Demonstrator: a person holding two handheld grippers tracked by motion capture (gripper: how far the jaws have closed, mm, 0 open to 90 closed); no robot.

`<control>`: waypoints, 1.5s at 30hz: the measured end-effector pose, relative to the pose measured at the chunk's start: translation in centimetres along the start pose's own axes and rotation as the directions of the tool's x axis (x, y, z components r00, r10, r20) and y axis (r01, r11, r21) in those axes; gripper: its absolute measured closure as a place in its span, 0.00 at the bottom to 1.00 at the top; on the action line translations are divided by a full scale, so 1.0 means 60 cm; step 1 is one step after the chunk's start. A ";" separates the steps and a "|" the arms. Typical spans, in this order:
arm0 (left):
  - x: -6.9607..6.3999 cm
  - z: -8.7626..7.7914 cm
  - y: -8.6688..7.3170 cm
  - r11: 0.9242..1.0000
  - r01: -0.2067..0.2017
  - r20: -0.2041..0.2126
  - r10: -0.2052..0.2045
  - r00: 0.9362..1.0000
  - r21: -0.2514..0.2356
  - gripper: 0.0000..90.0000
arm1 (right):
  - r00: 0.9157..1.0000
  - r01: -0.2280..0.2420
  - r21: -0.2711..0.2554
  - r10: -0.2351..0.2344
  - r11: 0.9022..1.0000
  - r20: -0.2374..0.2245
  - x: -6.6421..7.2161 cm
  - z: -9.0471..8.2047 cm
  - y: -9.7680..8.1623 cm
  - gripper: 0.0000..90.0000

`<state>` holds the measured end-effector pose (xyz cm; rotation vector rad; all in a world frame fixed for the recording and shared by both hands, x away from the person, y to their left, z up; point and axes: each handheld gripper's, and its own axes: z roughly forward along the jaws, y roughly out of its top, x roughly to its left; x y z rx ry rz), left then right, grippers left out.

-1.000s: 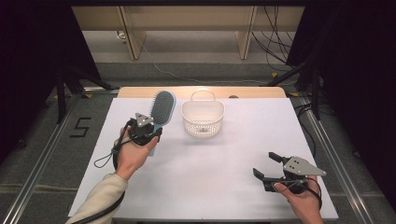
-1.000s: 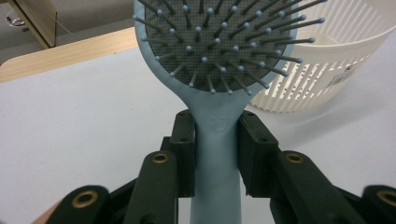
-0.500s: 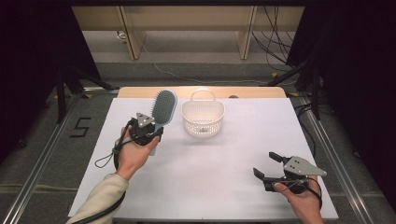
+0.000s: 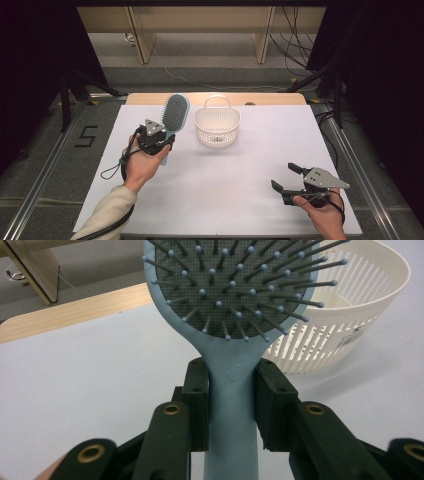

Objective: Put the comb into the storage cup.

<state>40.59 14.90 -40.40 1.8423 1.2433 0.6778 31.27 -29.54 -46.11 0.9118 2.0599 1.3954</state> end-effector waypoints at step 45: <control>0.000 -0.005 0.006 0.998 -0.008 0.001 0.008 1.000 -0.058 0.77 | 1.000 -0.001 -0.002 0.001 1.000 0.001 0.000 0.000 0.000 0.18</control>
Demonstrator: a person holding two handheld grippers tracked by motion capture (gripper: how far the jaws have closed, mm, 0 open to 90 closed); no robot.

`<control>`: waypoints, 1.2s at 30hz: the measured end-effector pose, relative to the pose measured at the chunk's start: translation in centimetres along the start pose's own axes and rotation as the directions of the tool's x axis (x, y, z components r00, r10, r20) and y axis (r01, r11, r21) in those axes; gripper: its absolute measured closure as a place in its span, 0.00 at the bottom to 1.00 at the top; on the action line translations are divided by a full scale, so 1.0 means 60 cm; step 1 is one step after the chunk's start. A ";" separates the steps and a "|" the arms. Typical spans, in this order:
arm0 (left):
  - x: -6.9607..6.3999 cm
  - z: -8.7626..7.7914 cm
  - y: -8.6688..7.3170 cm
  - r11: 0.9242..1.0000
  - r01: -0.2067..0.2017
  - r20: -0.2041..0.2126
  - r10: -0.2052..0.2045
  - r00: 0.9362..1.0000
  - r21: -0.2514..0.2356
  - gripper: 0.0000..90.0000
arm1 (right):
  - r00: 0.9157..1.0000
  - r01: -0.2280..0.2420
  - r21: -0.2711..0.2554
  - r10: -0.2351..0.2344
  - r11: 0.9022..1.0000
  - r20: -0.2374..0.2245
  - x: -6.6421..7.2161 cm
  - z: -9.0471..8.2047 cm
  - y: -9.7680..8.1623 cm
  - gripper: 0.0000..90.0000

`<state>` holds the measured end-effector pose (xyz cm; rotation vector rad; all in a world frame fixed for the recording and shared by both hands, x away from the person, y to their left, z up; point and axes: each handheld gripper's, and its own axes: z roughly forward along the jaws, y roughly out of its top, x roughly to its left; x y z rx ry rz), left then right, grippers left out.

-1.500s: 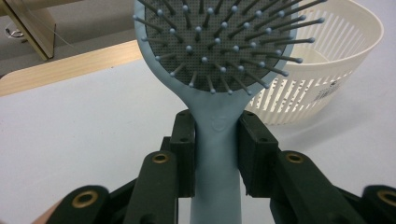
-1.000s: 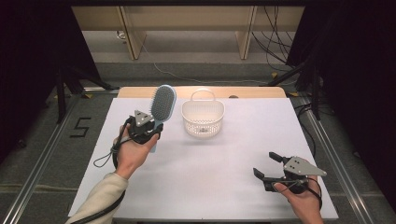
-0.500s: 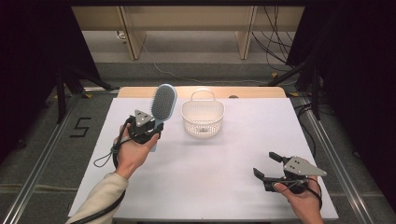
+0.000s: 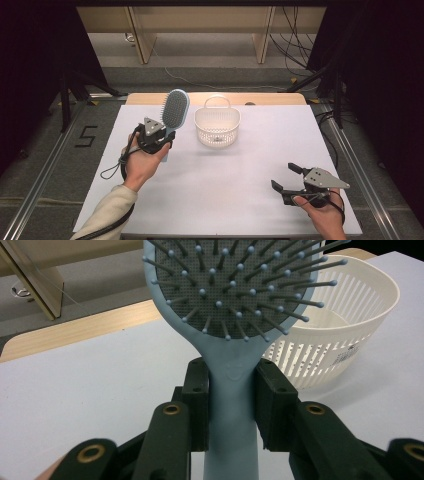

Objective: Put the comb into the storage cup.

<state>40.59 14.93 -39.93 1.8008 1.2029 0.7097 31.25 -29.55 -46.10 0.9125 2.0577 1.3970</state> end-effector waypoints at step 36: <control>0.000 -0.005 0.011 0.998 -0.007 -0.005 0.006 1.000 -0.068 0.77 | 1.000 0.000 0.001 0.000 1.000 0.003 0.000 0.001 0.000 0.18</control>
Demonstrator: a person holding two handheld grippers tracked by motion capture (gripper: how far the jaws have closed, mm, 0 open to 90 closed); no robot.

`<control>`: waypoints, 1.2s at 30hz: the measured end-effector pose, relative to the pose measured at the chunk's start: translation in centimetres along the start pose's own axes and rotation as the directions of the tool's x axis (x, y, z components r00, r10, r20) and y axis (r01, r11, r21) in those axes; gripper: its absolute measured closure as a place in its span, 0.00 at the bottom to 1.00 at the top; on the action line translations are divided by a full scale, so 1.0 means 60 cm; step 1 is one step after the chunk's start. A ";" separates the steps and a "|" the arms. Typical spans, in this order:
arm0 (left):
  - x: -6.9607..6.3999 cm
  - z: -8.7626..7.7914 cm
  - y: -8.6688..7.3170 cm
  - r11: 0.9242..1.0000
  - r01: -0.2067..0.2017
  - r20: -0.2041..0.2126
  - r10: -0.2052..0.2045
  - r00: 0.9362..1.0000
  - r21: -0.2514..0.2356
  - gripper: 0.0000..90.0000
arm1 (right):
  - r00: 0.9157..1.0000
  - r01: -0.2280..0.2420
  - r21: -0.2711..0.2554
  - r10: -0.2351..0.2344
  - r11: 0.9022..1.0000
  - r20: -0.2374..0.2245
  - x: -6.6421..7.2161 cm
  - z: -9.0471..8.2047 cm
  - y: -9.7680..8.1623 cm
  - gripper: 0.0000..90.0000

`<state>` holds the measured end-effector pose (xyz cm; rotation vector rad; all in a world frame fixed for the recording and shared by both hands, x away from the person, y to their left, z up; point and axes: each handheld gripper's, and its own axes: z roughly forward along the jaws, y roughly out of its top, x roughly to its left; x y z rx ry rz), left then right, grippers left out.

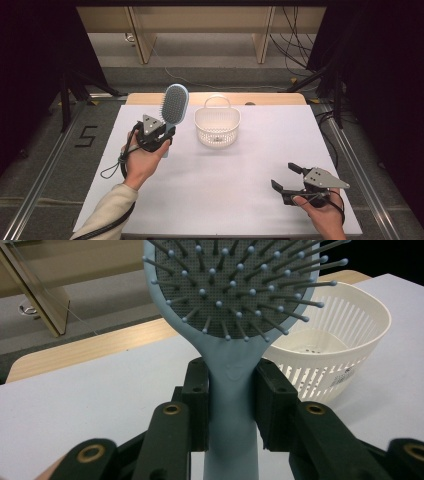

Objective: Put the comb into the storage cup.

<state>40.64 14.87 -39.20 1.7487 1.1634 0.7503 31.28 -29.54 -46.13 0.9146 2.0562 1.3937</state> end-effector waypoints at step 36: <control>-0.006 0.005 0.004 0.999 -0.035 0.016 0.035 0.999 -0.040 0.77 | 1.000 0.000 -0.001 0.000 1.000 0.000 0.000 0.000 0.000 0.18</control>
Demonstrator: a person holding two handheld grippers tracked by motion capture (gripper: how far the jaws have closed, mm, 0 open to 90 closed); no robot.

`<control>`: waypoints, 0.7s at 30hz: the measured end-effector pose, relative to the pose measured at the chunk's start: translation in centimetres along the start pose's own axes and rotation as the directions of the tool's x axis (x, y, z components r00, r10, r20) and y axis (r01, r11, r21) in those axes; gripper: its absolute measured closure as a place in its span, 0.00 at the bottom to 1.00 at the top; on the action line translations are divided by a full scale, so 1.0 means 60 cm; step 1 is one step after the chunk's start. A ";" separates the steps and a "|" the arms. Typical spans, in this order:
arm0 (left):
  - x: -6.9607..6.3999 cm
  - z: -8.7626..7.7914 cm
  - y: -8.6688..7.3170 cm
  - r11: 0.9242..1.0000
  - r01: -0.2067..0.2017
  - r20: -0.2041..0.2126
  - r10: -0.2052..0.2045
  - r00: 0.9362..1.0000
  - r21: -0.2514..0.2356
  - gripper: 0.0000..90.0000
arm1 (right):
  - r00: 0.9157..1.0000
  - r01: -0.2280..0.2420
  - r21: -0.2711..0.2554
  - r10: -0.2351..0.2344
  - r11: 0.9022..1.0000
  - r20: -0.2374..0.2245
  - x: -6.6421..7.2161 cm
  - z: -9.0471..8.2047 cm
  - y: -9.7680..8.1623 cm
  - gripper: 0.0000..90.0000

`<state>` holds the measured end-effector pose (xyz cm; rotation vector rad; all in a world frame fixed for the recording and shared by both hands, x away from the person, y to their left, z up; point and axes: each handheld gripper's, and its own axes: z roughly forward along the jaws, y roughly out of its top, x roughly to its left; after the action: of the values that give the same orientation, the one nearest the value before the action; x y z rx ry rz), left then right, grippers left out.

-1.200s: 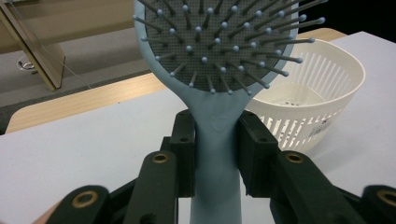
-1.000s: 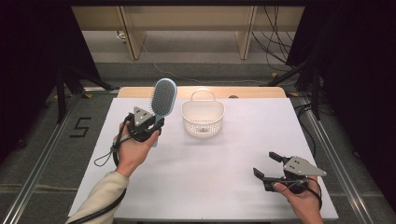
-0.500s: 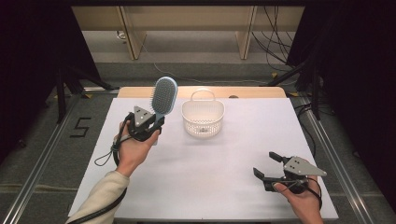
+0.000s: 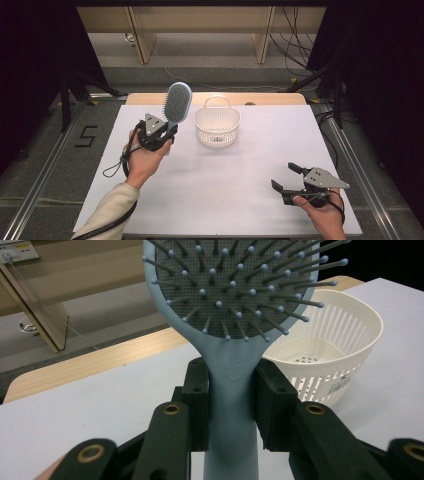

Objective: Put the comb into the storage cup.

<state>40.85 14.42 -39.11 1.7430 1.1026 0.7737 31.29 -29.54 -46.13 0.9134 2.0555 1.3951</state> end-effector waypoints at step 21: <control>-0.001 0.000 0.002 1.000 -0.012 0.008 0.012 1.000 -0.016 0.77 | 1.000 0.000 0.000 0.000 1.000 0.001 0.000 0.000 0.000 0.18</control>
<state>40.89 14.35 -39.01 1.7399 1.0784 0.7799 31.28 -29.54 -46.12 0.9135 2.0545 1.3945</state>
